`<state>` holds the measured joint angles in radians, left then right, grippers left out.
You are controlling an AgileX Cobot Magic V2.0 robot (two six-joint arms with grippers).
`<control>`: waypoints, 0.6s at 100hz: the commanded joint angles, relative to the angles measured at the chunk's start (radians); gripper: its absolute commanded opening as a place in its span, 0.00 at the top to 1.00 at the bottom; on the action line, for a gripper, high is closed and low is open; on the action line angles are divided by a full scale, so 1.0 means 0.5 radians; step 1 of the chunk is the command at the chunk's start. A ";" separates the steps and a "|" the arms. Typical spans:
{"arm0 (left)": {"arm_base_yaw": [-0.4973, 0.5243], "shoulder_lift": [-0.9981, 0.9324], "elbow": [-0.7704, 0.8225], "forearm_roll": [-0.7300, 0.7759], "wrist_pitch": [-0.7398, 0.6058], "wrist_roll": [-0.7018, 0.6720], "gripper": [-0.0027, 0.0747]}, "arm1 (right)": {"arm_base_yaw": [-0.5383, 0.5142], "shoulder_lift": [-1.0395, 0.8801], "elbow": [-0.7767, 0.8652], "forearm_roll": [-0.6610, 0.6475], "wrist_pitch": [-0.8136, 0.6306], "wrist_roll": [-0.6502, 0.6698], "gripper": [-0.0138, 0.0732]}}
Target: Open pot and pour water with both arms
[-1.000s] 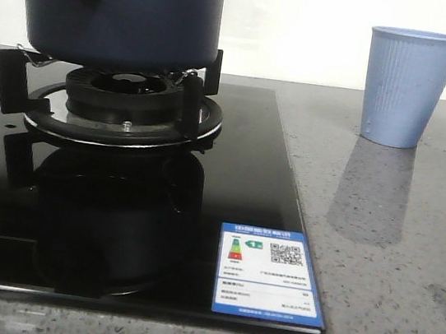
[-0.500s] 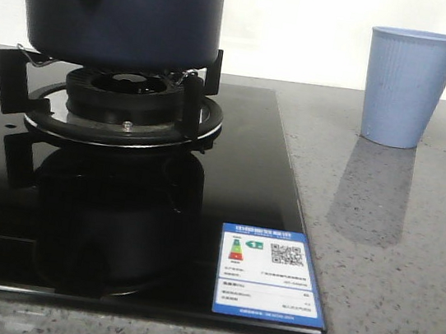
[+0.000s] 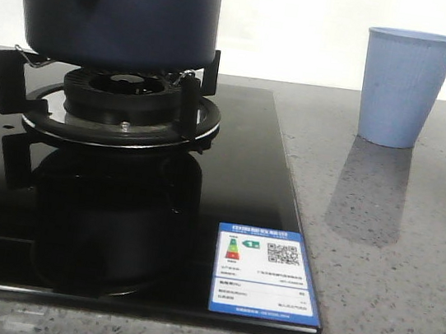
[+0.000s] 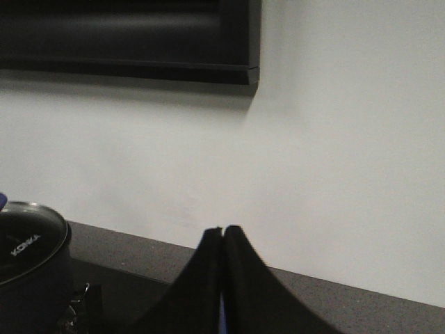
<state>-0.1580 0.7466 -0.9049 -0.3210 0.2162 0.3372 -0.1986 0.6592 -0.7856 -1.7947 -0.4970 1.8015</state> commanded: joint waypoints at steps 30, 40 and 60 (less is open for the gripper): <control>-0.015 -0.667 0.777 -0.109 -0.402 0.001 0.99 | 0.016 -0.530 0.624 -0.127 0.257 0.093 0.90; -0.015 -0.880 0.972 -0.154 -0.394 0.001 0.99 | 0.016 -0.647 0.798 -0.124 0.264 0.093 0.90; -0.015 -1.150 1.231 -0.237 -0.394 0.001 0.99 | 0.016 -0.775 0.925 -0.108 0.213 0.093 0.90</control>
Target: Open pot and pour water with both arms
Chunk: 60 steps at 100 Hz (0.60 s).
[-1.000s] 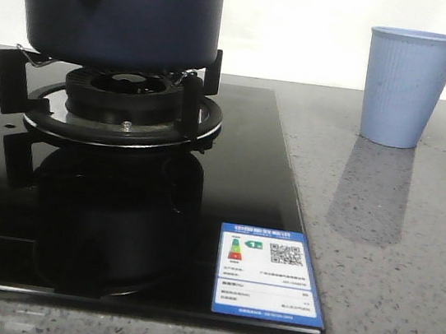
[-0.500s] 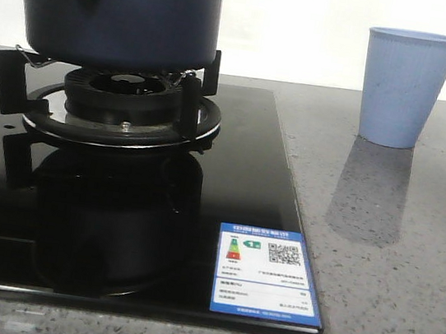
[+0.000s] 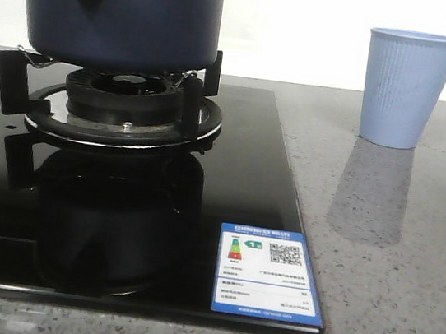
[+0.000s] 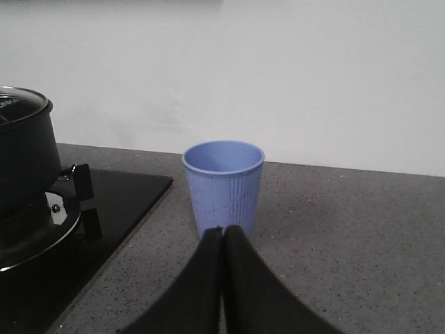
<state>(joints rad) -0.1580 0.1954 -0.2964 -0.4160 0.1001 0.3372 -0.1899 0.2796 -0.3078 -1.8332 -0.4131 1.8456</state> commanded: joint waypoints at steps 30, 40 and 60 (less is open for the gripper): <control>-0.015 -0.069 0.041 -0.176 -0.107 0.001 0.99 | -0.001 -0.018 -0.028 -0.031 -0.009 0.004 0.91; -0.015 -0.069 0.041 -0.176 -0.102 0.001 0.99 | -0.001 -0.018 -0.028 -0.031 -0.009 0.004 0.91; -0.015 -0.069 0.041 -0.176 -0.102 0.001 0.99 | -0.001 -0.018 -0.028 -0.031 -0.009 0.004 0.91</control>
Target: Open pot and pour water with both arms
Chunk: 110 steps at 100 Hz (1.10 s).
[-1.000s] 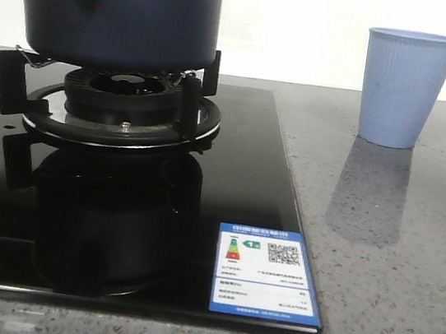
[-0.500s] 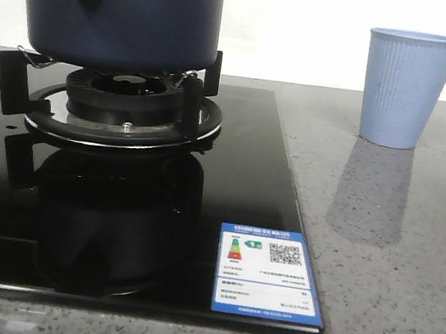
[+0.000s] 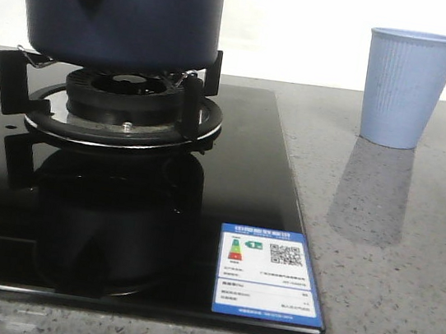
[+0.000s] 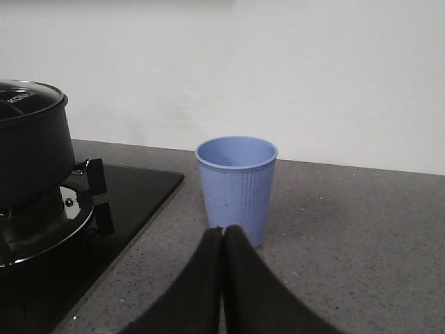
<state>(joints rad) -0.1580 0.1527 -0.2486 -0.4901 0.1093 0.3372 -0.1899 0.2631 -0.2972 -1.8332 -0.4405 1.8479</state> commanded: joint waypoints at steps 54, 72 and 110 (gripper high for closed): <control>0.009 0.007 -0.025 0.226 -0.131 -0.079 0.99 | -0.001 0.015 -0.049 -0.031 0.046 0.000 0.91; 0.138 -0.144 0.211 0.669 -0.188 -0.546 0.99 | -0.001 0.015 -0.049 -0.031 0.046 0.000 0.91; 0.252 -0.369 0.571 0.740 -0.240 -0.615 0.99 | -0.001 0.019 -0.049 -0.031 0.046 0.000 0.91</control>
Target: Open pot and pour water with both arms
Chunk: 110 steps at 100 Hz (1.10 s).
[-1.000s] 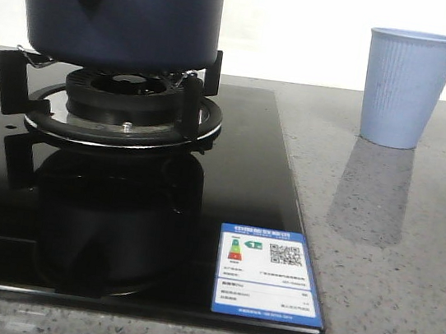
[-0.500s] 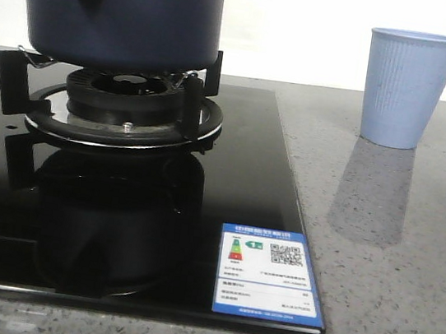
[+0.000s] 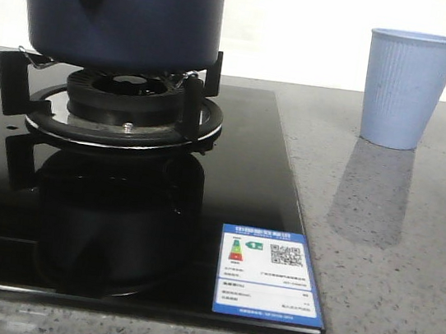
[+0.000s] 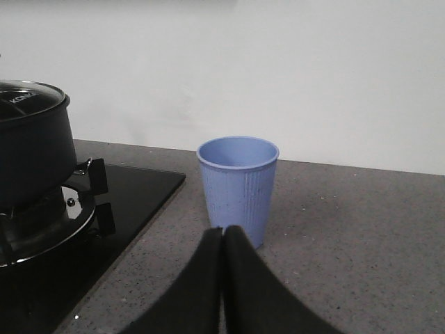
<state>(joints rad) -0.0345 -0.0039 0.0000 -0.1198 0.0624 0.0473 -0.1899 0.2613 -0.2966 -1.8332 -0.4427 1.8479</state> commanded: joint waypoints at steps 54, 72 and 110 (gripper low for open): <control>0.005 -0.052 0.070 -0.010 -0.090 -0.035 0.99 | -0.001 0.023 -0.050 -0.031 0.051 0.000 0.91; 0.005 -0.052 0.070 -0.010 -0.090 -0.035 0.99 | -0.001 0.023 -0.050 -0.031 0.051 0.000 0.91; 0.005 -0.052 0.070 -0.010 -0.090 -0.035 0.99 | -0.001 0.023 -0.050 -0.048 0.117 -0.036 0.91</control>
<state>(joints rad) -0.0345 -0.0039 0.0000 -0.1198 0.0859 0.0381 -0.1899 0.2613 -0.2950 -1.8332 -0.4428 1.8436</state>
